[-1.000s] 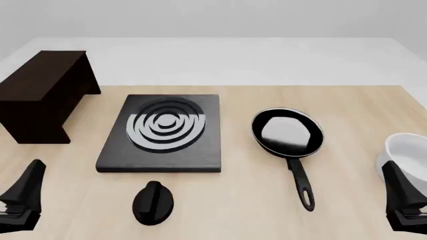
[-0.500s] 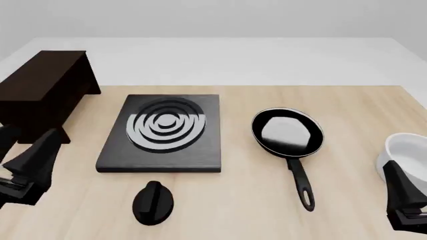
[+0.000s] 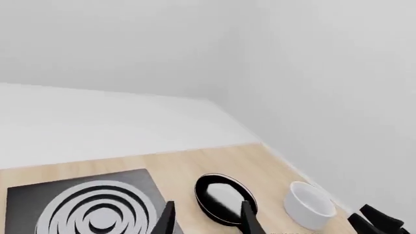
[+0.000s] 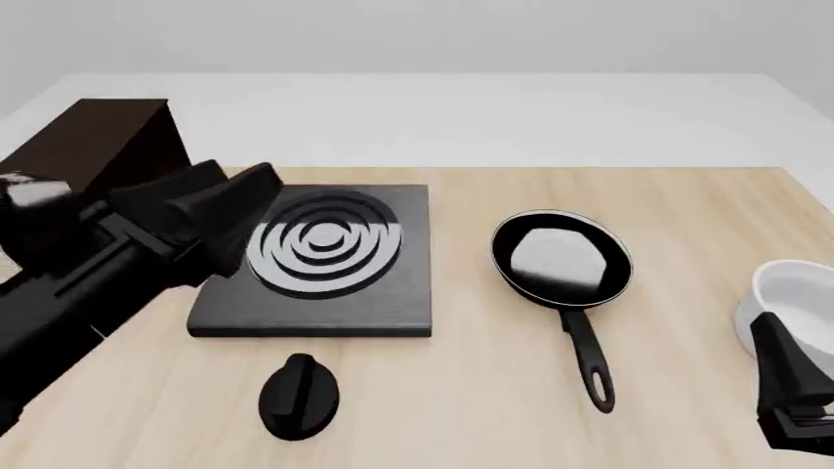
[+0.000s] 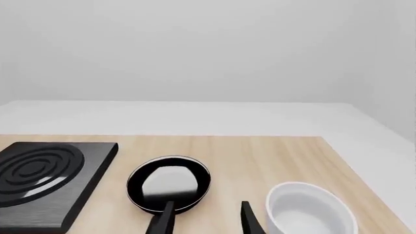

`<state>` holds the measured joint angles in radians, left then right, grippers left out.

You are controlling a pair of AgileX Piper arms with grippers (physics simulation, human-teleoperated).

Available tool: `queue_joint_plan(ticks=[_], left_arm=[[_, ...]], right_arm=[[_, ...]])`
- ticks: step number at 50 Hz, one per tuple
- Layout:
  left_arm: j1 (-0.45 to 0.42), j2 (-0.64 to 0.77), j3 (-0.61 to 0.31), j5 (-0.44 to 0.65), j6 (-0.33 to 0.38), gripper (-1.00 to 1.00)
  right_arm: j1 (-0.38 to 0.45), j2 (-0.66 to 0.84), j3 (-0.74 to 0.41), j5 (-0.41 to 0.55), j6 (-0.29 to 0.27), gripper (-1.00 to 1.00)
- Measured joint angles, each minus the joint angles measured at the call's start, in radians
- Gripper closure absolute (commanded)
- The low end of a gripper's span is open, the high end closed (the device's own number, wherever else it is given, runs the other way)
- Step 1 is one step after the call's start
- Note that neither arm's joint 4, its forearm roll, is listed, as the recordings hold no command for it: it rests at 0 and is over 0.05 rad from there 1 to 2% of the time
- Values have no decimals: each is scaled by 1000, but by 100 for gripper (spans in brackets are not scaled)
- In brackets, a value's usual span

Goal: Put the frying pan on top of the cabinet.

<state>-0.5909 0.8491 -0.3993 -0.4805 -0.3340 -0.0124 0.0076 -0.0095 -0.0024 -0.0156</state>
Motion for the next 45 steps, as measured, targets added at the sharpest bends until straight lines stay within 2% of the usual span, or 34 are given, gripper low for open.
queue_joint_plan(ticks=[11,26,45], left_arm=[[-110,200,-91,-70,-109,-100],[-191,436,-180,-138,-249,-100],[-303,651,-252,-223,-378,-100]], right_arm=[[-2,3,-4,1,-1,-100],[-4,8,-2,-6,0,-100],[-8,9,0,-10,6,-100]])
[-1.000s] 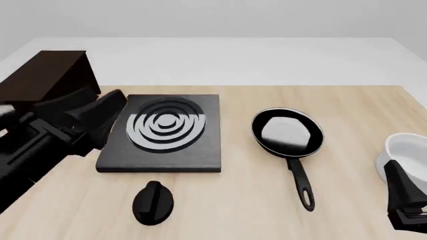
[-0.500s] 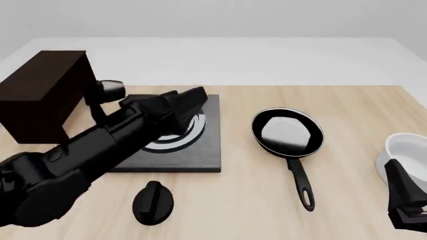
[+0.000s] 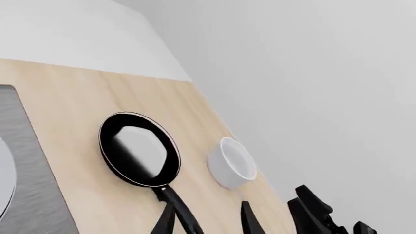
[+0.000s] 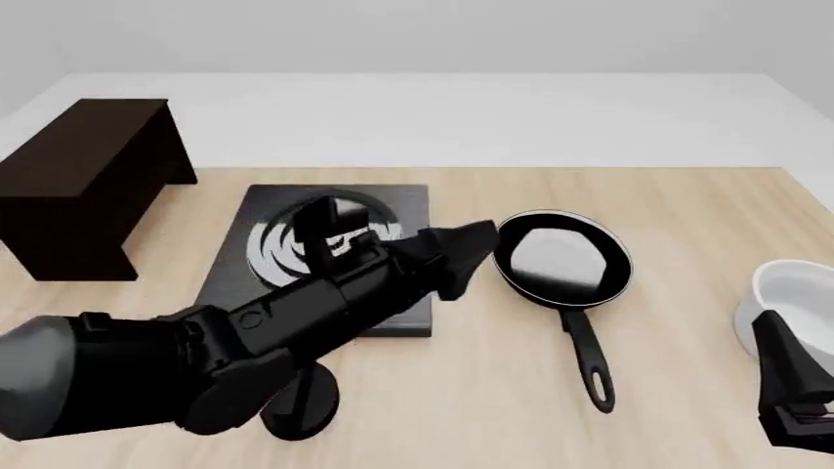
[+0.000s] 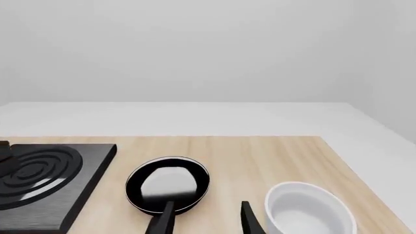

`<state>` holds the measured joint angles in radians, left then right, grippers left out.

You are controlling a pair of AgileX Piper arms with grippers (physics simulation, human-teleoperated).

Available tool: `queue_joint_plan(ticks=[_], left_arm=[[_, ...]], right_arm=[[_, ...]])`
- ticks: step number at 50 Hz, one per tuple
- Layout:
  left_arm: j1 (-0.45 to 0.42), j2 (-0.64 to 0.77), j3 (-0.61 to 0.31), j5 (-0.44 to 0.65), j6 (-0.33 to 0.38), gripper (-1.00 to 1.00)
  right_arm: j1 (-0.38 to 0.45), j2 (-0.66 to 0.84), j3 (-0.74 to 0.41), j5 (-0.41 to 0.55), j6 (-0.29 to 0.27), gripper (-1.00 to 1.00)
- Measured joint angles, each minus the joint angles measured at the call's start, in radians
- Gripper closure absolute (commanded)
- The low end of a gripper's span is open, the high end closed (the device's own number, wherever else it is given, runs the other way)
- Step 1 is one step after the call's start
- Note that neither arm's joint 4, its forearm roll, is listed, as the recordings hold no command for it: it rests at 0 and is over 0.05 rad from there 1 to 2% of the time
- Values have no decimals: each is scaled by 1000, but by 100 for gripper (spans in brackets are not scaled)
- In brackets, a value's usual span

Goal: Put the frying pan on top of the cabinet.

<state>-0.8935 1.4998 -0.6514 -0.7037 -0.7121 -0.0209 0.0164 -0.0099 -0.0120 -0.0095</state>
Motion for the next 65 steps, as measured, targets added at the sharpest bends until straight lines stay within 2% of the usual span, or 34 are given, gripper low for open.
queue_joint_plan(ticks=[20,65], left_arm=[[-68,152,-69,-28,-54,-100],[-70,405,-157,-93,-126,-100]], right_arm=[[-2,-9,0,3,6,-100],[-9,-6,-1,-1,26,-100]])
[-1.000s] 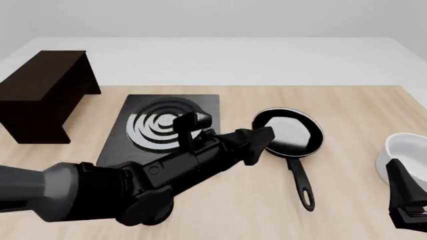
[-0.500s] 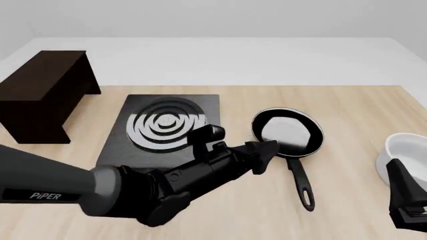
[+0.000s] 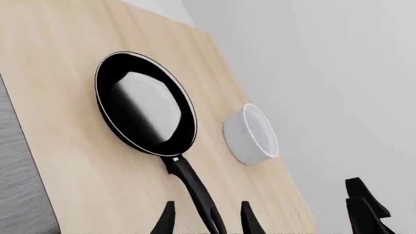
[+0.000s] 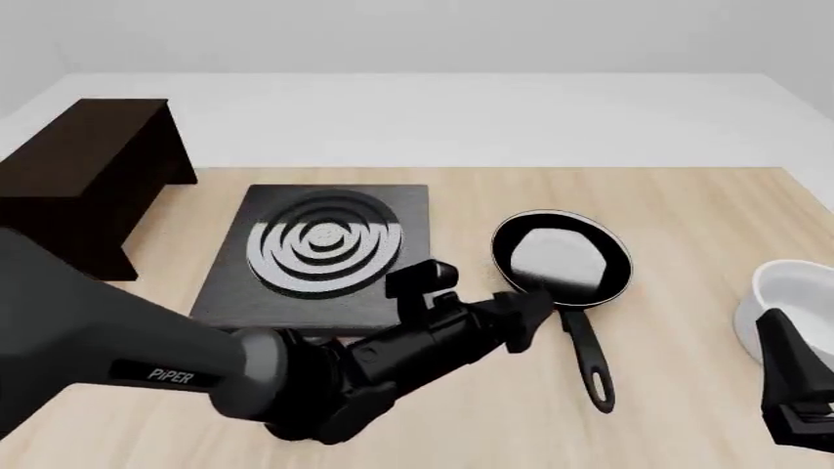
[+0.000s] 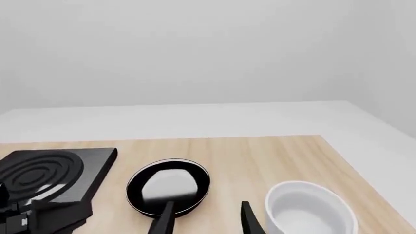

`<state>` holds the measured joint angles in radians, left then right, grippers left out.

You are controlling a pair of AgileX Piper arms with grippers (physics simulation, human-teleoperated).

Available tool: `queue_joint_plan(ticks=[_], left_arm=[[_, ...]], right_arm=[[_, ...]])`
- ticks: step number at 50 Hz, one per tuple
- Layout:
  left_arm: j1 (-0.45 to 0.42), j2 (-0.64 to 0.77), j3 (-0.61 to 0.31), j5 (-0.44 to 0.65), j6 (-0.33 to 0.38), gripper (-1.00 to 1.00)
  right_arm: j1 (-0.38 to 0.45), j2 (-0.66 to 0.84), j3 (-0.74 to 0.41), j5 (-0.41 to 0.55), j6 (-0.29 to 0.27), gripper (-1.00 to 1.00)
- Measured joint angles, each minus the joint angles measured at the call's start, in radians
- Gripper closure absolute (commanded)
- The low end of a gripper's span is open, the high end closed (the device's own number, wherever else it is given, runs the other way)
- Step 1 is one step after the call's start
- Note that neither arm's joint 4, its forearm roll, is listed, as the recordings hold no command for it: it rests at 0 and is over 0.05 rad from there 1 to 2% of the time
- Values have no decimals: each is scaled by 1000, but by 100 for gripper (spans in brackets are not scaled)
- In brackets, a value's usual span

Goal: Put the frying pan on top of the cabinet.

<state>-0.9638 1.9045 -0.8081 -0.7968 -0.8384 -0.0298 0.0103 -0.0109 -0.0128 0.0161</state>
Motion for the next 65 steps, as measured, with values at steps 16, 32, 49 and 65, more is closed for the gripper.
queue_joint_plan(ticks=[16,32,49,65], left_arm=[[-4,93,-51,-7,-19,-100],[-8,150,-93,-6,-34,-100],[-24,179,-122,-6,-50,-100],[-36,224,-160,-1,-60,-100]], right_arm=[[-2,2,-2,0,6,-100],[-4,10,2,-8,15,-100],[-4,18,-2,-9,20,-100],[-6,20,2,-16,23,-100]])
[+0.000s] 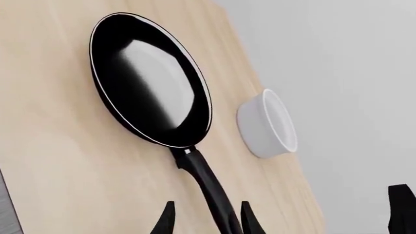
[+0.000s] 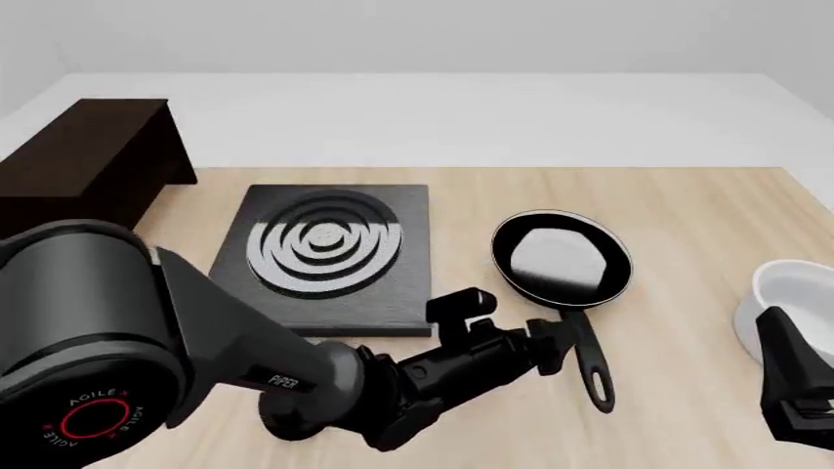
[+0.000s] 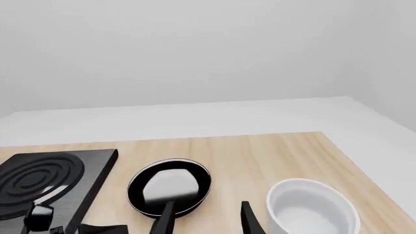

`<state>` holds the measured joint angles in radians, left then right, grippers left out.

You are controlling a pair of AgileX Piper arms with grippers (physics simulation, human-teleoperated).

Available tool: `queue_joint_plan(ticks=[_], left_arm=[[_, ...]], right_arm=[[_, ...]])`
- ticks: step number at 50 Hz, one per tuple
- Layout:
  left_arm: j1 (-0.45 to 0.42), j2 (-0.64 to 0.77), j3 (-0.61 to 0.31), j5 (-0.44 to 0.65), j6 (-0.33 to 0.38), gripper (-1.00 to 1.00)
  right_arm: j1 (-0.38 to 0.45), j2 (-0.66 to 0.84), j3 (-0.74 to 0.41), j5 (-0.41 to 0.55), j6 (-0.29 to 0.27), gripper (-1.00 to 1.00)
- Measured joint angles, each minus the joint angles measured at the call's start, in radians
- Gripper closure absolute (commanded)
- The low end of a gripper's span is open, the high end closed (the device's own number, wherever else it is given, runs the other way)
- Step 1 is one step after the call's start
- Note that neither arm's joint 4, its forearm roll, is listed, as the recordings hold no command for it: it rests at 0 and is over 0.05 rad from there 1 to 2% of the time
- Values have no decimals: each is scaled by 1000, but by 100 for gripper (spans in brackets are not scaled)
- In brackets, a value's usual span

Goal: Put the frying pan on top of the cabinet.

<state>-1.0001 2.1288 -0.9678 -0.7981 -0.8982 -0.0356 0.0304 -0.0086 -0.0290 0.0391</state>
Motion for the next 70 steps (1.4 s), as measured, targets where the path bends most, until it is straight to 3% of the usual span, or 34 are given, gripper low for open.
queue_joint_plan(ticks=[70], left_arm=[[-72,136,-145,20,-48,-100]], right_arm=[[-4,46,1,-39,26,-100]])
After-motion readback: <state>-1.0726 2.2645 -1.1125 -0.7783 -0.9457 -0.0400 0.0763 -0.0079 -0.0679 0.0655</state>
